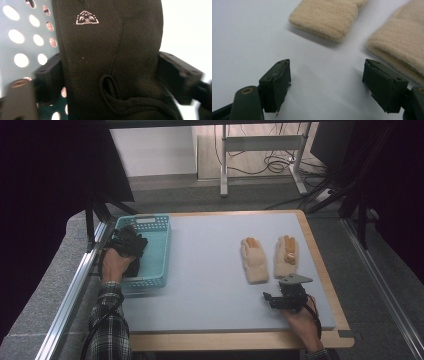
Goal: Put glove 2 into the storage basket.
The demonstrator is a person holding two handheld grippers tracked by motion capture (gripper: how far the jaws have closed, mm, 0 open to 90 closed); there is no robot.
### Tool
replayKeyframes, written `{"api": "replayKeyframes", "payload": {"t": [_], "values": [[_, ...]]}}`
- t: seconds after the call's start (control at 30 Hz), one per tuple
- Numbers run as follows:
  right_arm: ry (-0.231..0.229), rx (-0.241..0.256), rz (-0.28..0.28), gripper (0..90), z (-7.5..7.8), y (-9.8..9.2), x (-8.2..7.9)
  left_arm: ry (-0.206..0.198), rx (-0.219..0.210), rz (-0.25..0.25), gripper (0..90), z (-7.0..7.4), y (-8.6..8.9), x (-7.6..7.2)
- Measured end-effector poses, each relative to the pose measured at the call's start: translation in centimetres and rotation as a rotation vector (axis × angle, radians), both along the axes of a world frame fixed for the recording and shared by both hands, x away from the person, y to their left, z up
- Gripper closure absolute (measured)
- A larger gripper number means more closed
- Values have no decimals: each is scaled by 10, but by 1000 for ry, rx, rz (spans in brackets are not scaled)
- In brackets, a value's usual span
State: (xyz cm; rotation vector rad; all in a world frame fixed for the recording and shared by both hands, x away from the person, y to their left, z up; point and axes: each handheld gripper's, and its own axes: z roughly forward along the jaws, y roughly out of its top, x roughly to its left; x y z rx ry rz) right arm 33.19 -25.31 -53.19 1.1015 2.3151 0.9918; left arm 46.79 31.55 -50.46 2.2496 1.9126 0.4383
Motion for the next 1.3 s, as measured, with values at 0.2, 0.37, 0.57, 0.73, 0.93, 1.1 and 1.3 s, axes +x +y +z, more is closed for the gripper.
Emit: {"api": "replayKeyframes", "payload": {"t": [0.2, 0.37, 0.57, 0.73, 0.93, 1.1, 1.3], "values": [[0, 0, 0, 221, 0, 0, 0, -49, -46, -28, 24, 14, 0, -8], [0, -1, -1, 222, 0, 0, 0, -121, -107, -48, 15, 31, 3, -20], [0, -1, -1, 222, 0, 0, 0, -216, -176, -104, 22, 47, -4, -38], [0, -2, -1, 222, 0, 0, 0, -284, -230, -183, 19, 57, -23, -51], [1, -1, -1, 222, 0, 0, 0, -369, -253, -320, 14, 71, -64, -72], [1, -1, 0, 222, 0, 0, 0, -413, -260, -406, 10, 79, -100, -89], [1, 0, 0, 222, 0, 0, 0, -445, -297, -491, 10, 75, -138, -107]]}}
